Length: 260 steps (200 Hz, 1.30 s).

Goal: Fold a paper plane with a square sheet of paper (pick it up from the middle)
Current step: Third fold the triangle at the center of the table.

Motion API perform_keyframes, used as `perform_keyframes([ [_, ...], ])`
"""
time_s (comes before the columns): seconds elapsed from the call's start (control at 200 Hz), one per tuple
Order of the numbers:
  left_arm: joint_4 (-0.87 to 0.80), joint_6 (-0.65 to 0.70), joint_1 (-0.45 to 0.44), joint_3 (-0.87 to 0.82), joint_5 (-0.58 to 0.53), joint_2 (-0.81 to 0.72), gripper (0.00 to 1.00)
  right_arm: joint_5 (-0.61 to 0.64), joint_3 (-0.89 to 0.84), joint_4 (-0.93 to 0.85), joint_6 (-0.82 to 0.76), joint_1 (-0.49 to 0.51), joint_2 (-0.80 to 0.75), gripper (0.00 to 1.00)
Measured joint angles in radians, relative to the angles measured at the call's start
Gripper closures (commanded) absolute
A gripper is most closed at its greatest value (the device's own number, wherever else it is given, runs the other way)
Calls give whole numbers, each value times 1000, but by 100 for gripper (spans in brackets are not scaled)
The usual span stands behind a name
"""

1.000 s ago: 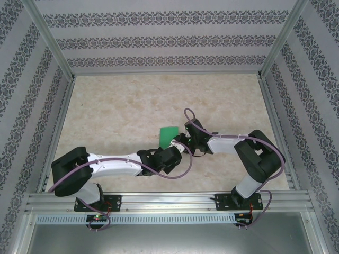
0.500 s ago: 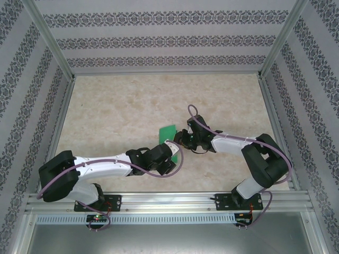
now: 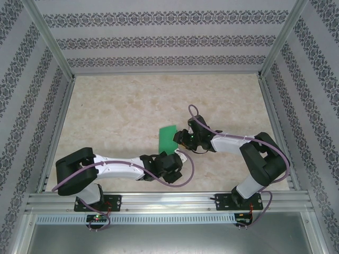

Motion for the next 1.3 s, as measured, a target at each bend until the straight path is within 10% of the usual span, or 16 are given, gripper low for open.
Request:
perform_keyframes([
  [0.26, 0, 2, -8, 74, -162, 103, 26, 16, -69, -39, -4, -71, -110, 57],
  [0.694, -21, 0, -8, 116, -238, 126, 100, 40, -71, -147, -48, -79, -200, 56],
  [1.299, -23, 8, 167, 40, 156, -79, 100, -21, 84, -112, -105, 2, -67, 73],
])
